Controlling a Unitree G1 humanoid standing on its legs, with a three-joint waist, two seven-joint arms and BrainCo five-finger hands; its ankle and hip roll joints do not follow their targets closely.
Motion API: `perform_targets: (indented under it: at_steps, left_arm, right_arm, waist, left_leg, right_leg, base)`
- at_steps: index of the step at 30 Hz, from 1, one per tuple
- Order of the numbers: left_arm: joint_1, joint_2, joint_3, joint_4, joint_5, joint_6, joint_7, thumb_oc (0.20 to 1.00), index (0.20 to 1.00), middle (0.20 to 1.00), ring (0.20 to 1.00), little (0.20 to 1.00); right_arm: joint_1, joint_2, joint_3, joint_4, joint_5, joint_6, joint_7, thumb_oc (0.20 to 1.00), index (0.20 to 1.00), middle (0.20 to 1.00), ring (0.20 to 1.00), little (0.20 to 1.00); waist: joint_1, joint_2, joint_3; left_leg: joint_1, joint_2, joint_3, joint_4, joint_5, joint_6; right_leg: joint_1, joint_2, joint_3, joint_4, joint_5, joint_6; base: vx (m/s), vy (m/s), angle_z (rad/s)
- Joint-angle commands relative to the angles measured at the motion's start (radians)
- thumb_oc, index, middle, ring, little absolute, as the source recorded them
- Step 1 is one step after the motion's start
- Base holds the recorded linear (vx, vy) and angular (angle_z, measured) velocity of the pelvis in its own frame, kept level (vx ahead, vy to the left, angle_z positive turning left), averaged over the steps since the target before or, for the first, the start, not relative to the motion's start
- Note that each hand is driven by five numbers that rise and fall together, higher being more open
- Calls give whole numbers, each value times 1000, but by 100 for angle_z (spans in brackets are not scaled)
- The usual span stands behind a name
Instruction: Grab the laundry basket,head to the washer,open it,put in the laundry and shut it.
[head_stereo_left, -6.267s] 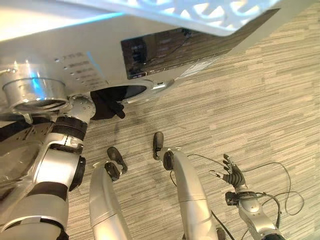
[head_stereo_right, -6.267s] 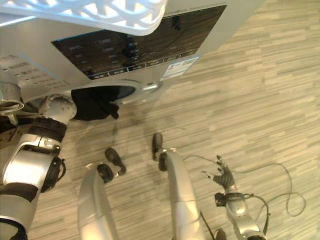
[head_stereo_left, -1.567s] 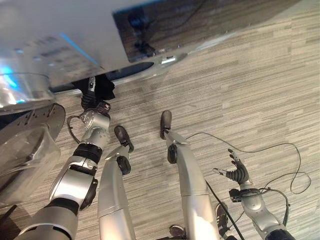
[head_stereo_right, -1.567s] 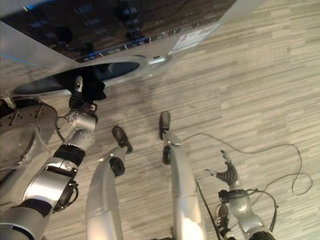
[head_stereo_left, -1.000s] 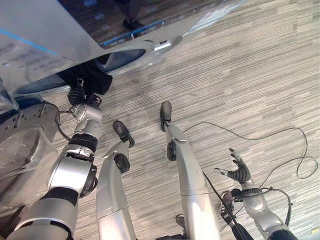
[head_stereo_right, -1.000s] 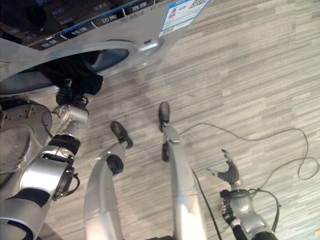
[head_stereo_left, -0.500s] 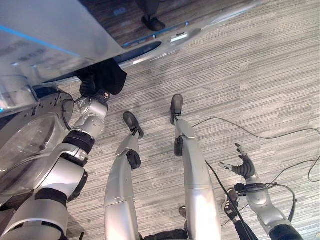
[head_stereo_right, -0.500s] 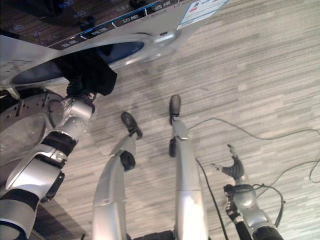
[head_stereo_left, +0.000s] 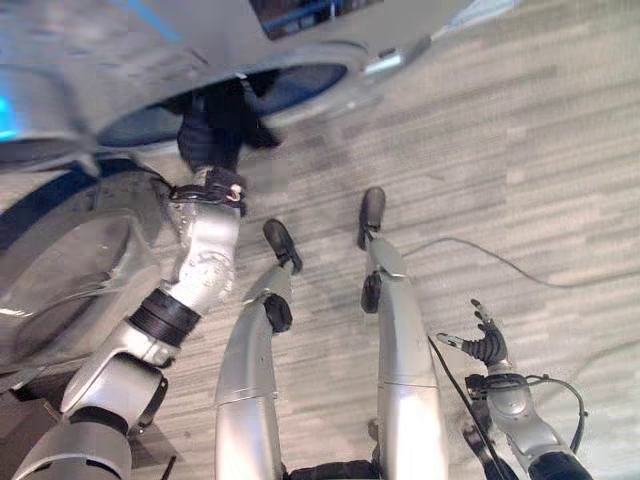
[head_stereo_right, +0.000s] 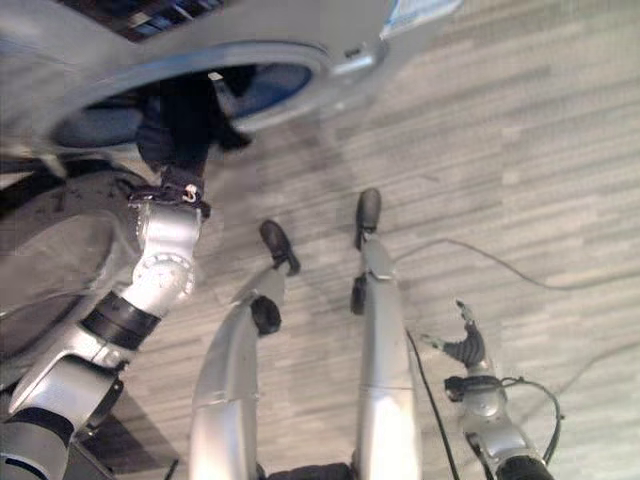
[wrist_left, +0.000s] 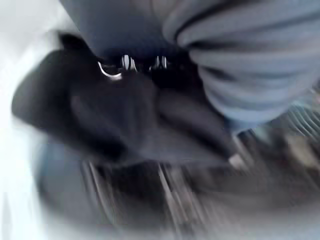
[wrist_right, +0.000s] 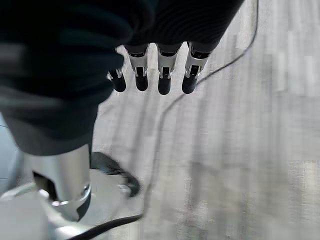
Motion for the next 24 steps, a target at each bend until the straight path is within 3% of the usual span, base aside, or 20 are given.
perform_targets:
  at_steps: [1, 6, 11, 13, 19, 24]
  left_arm:
    - [-152, -29, 54, -140, 122, -55, -132, 200, 200, 200, 200, 200]
    - [-226, -16, 93, -86, 126, -76, -102, 200, 200, 200, 200, 200]
    - [-470, -4, 135, 197, 186, -92, 34, 200, 200, 200, 200, 200]
    - [-525, 16, 140, 303, 215, -65, 66, 200, 200, 200, 200, 200]
    - [-543, 25, 156, 443, 261, -12, 86, 200, 200, 200, 200, 200]
    - [-460, -19, 168, 448, 297, 19, 76, 200, 200, 200, 200, 200]
  right_arm:
    - [136, -129, -54, -39, -25, 1, -46, 1000, 1000, 1000, 1000, 1000]
    - [164, -155, -72, -45, -34, -7, -43, 1000, 1000, 1000, 1000, 1000]
    - [133, -154, -51, 9, 22, -16, -32, 1000, 1000, 1000, 1000, 1000]
    - [131, -152, -36, -6, 34, -17, -28, 1000, 1000, 1000, 1000, 1000]
    - [119, -144, -17, -19, 52, -21, -22, 1000, 1000, 1000, 1000, 1000]
    - [117, -122, -7, -1, 67, -19, -30, 1000, 1000, 1000, 1000, 1000]
  waist:
    - [-56, 146, -75]
    - [-63, 157, -78]
    - [-84, 147, -82]
    - [-89, 142, -87]
    - [-96, 123, -91]
    - [-96, 105, -90]
  left_leg:
    - [-43, 110, -94, 67, 5, -131]
    - [-6, 102, -86, 29, 14, -134]
    - [-9, 102, -87, 7, 16, -139]
    - [-16, 101, -83, -1, 16, -140]
    - [-39, 98, -68, -3, 6, -139]
    - [-82, 109, -76, 53, -10, -133]
  right_leg:
    - [24, 41, -35, -58, 17, 74]
    - [49, 33, -34, -81, 23, 80]
    - [55, 36, -38, -125, 38, 81]
    - [47, 39, -36, -139, 45, 80]
    - [17, 47, -23, -165, 66, 88]
    - [-15, 64, -13, -143, 58, 79]
  base:
    - [-2, 43, -6]
    - [3, 9, -1]
    - [6, -7, 2]
    - [9, 2, -2]
    - [30, 41, -3]
    - [22, -14, -15]
